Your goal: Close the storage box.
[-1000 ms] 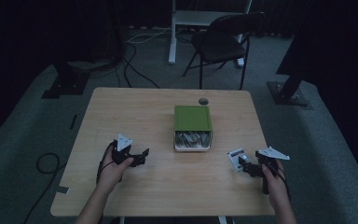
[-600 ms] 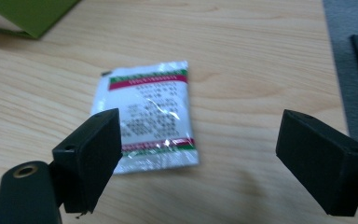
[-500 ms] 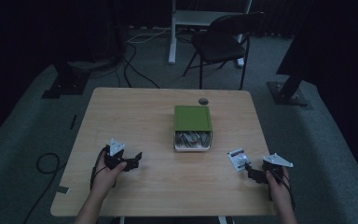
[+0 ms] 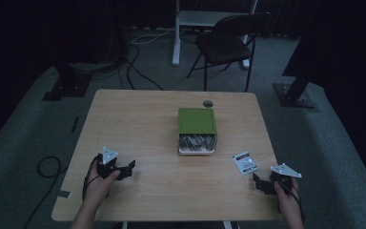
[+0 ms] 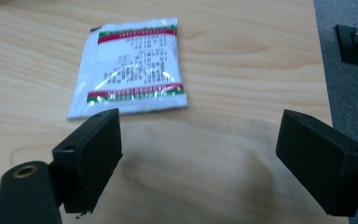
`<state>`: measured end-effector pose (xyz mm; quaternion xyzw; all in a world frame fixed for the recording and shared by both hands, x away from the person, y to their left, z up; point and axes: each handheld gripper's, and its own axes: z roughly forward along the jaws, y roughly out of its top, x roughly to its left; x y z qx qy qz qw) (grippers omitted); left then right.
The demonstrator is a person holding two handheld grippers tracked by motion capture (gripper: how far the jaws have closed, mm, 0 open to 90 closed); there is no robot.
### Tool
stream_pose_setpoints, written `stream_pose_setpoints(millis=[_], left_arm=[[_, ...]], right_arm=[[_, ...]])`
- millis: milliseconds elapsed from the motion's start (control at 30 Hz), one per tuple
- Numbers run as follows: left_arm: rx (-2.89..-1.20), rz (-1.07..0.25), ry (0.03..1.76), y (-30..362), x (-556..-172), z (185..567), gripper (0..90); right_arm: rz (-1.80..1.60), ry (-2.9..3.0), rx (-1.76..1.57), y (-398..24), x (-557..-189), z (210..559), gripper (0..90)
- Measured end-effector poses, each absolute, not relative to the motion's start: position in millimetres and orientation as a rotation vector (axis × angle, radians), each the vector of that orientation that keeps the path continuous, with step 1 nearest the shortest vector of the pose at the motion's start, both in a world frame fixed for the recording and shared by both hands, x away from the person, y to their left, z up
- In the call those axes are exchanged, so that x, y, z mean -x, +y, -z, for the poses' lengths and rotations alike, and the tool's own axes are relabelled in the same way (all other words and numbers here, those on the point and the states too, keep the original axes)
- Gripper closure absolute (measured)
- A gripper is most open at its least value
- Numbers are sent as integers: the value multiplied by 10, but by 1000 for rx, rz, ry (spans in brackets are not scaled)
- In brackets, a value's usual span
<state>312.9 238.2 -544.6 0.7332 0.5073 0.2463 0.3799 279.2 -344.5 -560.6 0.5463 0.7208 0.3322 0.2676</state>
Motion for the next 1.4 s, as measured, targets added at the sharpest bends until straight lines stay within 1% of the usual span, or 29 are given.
stream_pose_setpoints(millis=[300,500,600,1067,1233,1400], left_arm=[[-1873,-645,1341,2518,-3052,5478,95],[-1888,-698,1363,2617,-3025,5462,95],[-1879,-715,1392,2673,-3025,5468,95],[-1859,-762,1538,2796,-3004,5528,95],[-1814,-788,1584,2833,-2982,5529,95],[-1831,-811,1679,2877,-2957,5544,95]], right_arm=[[-834,1976,-1485,-3466,-2730,5622,133],[-836,1958,-1534,-3487,-2730,5626,124],[-851,1946,-1583,-3515,-2731,5631,123],[-849,1942,-1587,-3516,-2729,5631,124],[-849,1942,-1586,-3516,-2729,5631,123],[-849,1942,-1586,-3516,-2729,5631,123]])
